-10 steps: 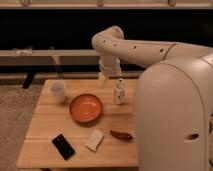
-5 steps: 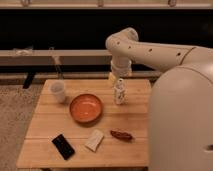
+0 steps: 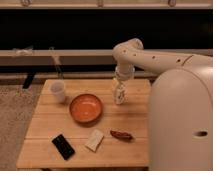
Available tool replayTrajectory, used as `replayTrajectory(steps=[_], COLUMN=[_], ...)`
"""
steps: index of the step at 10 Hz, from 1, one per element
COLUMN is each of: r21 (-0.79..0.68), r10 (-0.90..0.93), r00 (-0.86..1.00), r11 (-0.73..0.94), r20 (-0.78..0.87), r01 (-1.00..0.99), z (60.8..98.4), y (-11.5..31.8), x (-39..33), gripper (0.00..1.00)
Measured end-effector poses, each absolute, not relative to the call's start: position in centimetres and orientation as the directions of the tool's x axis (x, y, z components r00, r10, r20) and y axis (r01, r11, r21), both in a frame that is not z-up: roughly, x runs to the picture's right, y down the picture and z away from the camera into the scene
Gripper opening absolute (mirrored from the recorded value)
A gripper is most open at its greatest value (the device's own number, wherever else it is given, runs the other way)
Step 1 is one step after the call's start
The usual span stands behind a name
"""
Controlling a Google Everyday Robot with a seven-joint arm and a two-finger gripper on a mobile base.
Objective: Knock the bottle over
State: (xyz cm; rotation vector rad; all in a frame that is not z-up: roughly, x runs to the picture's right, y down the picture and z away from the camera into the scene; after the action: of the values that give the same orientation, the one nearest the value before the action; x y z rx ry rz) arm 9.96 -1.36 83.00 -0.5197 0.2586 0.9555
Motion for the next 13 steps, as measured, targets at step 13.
replayTrajectory(steps=[13], r21=[-0.468], r10=[0.632], r00=[0.666], r11=[0.485], r20=[-0.397], r01=[-0.739], z=[85.0], y=[1.6], x=[1.8], gripper=[0.8])
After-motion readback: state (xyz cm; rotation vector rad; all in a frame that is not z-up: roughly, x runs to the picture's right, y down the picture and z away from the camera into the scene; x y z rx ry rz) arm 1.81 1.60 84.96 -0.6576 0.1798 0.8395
